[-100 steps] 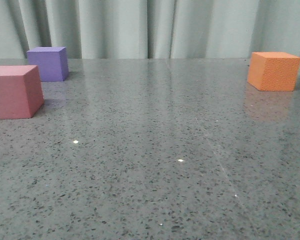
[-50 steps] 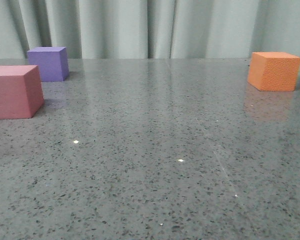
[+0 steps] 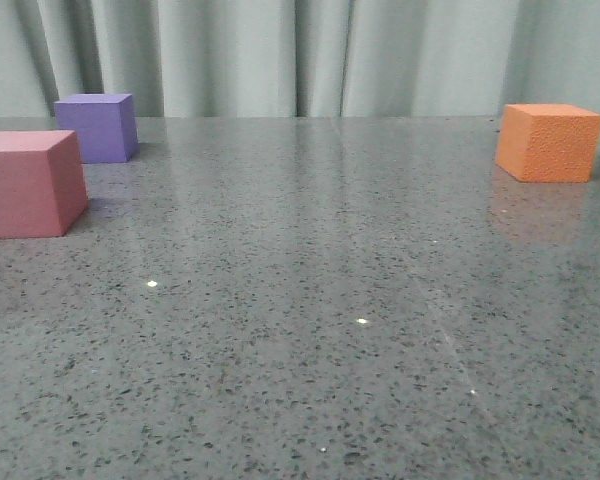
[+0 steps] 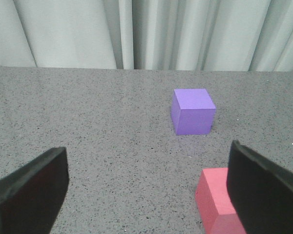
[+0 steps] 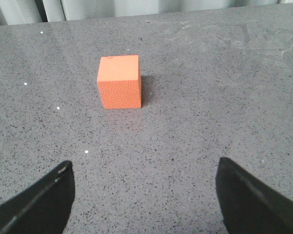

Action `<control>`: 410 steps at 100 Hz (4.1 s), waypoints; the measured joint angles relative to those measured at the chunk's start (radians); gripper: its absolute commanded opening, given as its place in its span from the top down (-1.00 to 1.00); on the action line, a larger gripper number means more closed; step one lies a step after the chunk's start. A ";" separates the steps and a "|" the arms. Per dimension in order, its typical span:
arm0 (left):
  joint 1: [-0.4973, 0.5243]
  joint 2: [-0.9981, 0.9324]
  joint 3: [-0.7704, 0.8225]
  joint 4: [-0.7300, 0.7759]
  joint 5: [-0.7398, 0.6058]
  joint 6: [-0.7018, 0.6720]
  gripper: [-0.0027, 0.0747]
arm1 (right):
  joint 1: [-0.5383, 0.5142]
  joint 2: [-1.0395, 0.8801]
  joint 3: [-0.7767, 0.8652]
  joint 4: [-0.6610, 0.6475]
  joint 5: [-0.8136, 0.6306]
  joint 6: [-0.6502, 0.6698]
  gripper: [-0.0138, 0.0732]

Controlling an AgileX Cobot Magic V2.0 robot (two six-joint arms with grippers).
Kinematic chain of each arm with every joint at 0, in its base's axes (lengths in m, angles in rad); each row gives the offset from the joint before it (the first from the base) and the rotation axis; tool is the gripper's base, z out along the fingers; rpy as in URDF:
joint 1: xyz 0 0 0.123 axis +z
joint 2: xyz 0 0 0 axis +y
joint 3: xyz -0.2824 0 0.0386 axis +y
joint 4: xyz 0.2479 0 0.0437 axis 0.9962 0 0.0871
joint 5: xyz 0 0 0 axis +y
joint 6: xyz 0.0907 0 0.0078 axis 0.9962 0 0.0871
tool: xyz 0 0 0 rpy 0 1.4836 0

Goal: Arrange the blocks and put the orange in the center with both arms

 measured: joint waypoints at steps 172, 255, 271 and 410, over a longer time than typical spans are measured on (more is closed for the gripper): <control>0.000 0.000 0.000 -0.008 -0.006 0.000 -0.53 | 0.000 1.361 -1.177 0.161 0.598 -0.042 -0.68; 0.000 0.000 0.000 -0.008 -0.006 0.000 -0.53 | 0.000 1.467 -1.179 0.174 0.559 -0.044 -0.67; 0.000 0.000 0.000 -0.008 -0.006 0.000 -0.53 | 0.000 1.476 -1.179 0.174 0.567 -0.044 -0.32; 0.000 0.000 0.000 -0.008 -0.006 0.000 -0.53 | 0.306 1.479 -1.441 0.048 0.646 0.152 0.43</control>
